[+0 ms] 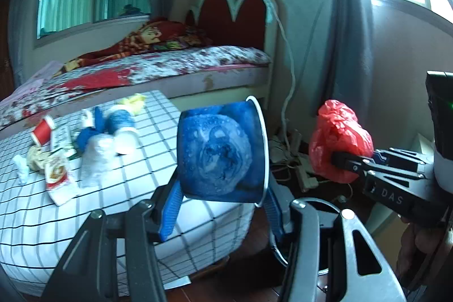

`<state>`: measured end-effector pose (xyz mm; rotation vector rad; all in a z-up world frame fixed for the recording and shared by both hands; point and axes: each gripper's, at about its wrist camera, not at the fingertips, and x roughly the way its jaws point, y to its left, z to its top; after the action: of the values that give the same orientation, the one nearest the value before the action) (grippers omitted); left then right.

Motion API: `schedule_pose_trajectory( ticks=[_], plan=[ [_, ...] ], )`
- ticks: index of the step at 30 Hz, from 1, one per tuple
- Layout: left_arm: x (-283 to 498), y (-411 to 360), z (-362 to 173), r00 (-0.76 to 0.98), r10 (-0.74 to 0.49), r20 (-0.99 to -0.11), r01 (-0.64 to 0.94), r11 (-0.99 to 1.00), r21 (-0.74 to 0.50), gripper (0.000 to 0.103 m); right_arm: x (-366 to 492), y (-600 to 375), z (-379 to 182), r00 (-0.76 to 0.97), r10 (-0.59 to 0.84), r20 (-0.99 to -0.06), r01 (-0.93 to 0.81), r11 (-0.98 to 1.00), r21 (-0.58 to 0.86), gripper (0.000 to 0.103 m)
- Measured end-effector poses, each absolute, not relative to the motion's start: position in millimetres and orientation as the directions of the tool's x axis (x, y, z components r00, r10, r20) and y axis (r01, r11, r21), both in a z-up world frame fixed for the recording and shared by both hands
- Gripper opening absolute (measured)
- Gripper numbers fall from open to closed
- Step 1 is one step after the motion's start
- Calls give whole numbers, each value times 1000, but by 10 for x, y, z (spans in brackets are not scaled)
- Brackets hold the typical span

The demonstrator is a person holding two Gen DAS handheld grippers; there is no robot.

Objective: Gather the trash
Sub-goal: 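Carry the blue cup and red bag with both tools over the black bin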

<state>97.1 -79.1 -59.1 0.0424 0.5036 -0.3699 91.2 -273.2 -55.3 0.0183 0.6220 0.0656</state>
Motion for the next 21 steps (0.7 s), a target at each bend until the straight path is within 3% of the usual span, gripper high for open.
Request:
schedule_pose_trajectory(
  ticks=[10,21],
  plan=[
    [867,-1588,-973,691,-457,-560,512,856,-68,53,676,-3369,-974,770,18,-638,-9,1000,18,21],
    [850,-2147,-1378,588,-487,-646,588,805,-72,53,678,-3771,-1499,685,22,-728,-35,999,-3,21]
  ],
)
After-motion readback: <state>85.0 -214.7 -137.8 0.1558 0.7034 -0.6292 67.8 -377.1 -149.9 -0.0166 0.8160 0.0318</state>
